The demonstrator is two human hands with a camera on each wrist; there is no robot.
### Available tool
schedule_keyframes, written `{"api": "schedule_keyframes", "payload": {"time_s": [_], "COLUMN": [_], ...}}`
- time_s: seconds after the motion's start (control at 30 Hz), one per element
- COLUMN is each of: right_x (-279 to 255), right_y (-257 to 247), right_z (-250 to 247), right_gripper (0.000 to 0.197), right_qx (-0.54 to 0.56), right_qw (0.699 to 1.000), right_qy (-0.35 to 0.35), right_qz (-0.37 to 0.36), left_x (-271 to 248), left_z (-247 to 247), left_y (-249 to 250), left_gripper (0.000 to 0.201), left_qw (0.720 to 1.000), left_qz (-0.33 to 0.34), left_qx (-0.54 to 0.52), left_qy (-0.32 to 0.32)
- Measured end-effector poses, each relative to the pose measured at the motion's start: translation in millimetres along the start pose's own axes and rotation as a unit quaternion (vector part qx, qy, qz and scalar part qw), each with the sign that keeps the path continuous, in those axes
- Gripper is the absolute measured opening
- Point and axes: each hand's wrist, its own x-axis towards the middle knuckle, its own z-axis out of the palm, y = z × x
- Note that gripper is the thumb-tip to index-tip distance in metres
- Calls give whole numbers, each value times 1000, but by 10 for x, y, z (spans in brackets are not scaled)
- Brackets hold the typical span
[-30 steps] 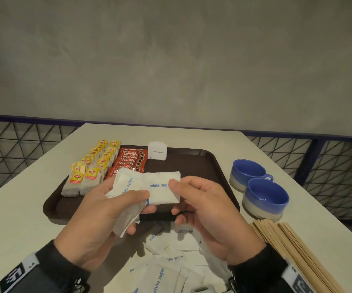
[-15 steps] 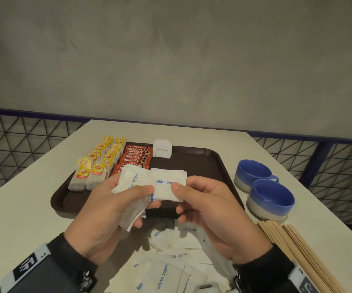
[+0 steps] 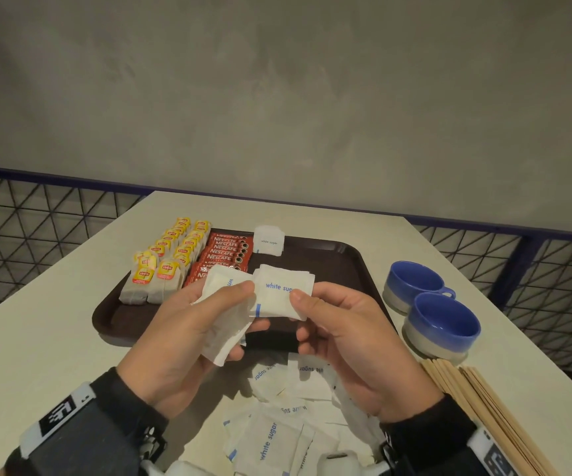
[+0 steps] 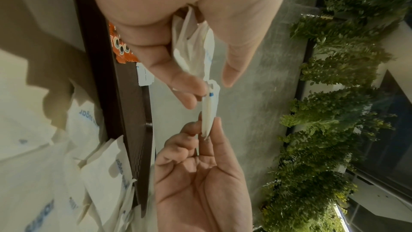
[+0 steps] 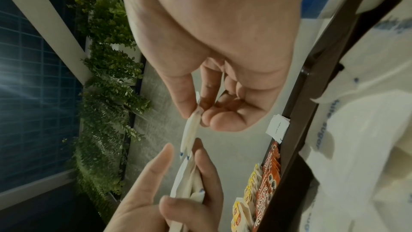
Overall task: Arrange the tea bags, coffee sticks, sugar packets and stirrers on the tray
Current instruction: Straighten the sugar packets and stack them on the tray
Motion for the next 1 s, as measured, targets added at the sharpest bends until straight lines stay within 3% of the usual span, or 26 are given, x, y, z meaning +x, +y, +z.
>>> {"api": "schedule_keyframes", "payload": {"time_s": [0.13, 0.33, 0.5, 0.7, 0.87, 1.0], "right_x": [12, 12, 11, 12, 58, 499], "right_y": [20, 17, 21, -4, -266, -725], "right_z": [6, 17, 25, 30, 96, 161], "right_gripper": [18, 17, 16, 17, 7, 3], "right_qx": [-17, -21, -18, -69, -167, -202], "right_qw": [1000, 1000, 1000, 997, 986, 976], "right_qy": [1, 6, 12, 24, 19, 77], "right_qz": [-3, 8, 8, -8, -8, -36], "left_x": [15, 32, 25, 12, 2, 59], "left_z": [-17, -30, -18, -16, -40, -110], "left_y": [-31, -47, -44, -26, 44, 106], "left_gripper": [59, 40, 52, 42, 33, 29], "left_qw": [1000, 999, 999, 999, 999, 998], "left_qz": [16, 18, 24, 26, 11, -31], "left_qx": [16, 21, 21, 35, 21, -32], "left_qy": [17, 24, 27, 27, 26, 51]}}
